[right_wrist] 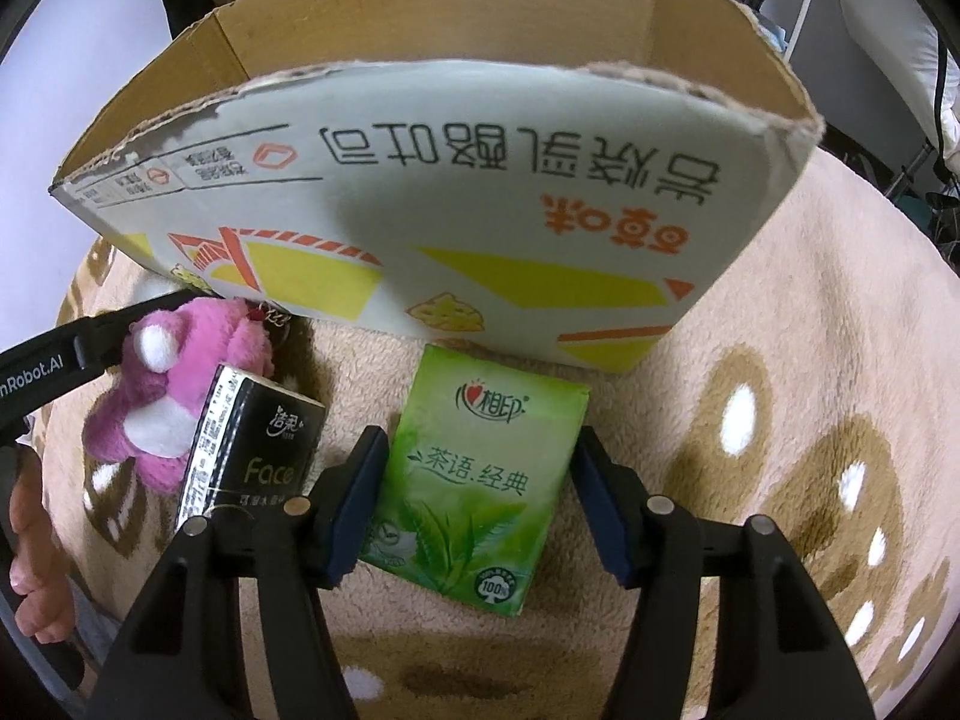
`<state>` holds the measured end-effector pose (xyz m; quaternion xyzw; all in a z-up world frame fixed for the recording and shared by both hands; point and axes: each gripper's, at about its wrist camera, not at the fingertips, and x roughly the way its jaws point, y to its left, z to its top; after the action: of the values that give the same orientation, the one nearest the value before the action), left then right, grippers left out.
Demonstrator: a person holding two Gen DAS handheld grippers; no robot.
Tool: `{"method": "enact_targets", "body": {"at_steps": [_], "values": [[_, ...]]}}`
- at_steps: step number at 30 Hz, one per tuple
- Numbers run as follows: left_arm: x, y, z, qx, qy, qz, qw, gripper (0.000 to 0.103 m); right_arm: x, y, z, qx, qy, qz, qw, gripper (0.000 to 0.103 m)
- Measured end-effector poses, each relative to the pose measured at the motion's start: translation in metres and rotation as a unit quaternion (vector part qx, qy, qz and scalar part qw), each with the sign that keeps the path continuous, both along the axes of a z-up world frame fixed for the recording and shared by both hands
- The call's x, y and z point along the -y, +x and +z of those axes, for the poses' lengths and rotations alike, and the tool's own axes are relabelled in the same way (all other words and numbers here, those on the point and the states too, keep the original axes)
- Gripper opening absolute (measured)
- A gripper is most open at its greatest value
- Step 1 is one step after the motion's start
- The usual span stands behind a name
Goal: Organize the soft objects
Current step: 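Grasp the white-and-pink plush with the left gripper while the right gripper grasps the green tissue pack, then lift the plush over the box with the left gripper while the right gripper carries the green pack over it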
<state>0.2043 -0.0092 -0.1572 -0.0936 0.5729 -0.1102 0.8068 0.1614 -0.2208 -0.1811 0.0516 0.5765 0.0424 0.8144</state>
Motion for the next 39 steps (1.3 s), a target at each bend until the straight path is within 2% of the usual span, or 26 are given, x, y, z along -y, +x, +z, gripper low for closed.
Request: {"method": "enact_targets", "body": {"at_steps": [6,10,12,19,25,33,39], "values": [[-0.017,0.004,-0.013,-0.041,-0.039,0.022,0.9982,0.048,0.003,0.002,0.001,-0.001,-0.004,0.004,1.000,0.065],[-0.022,0.004,-0.018,-0.046,-0.053,0.033,0.9970,0.048,0.002,0.003,0.000,-0.001,-0.005,0.004,1.000,0.065],[-0.024,0.003,-0.017,-0.044,-0.059,0.030,0.9969,0.041,0.002,0.003,0.000,-0.001,-0.005,0.004,1.000,0.065],[-0.006,-0.001,-0.007,-0.014,-0.022,0.011,0.9996,0.036,-0.001,0.000,0.003,0.006,-0.004,0.005,1.000,0.064],[-0.014,-0.005,0.000,-0.004,-0.021,0.025,0.9995,0.034,0.002,-0.010,0.018,0.033,0.010,-0.004,0.999,0.064],[-0.021,-0.018,0.013,0.020,0.018,0.029,0.9992,0.034,0.009,-0.021,0.031,0.054,0.023,-0.020,0.998,0.064],[-0.018,-0.035,0.036,0.072,0.040,0.038,0.9959,0.033,0.015,-0.039,0.060,0.098,0.032,-0.024,0.994,0.064]]}}
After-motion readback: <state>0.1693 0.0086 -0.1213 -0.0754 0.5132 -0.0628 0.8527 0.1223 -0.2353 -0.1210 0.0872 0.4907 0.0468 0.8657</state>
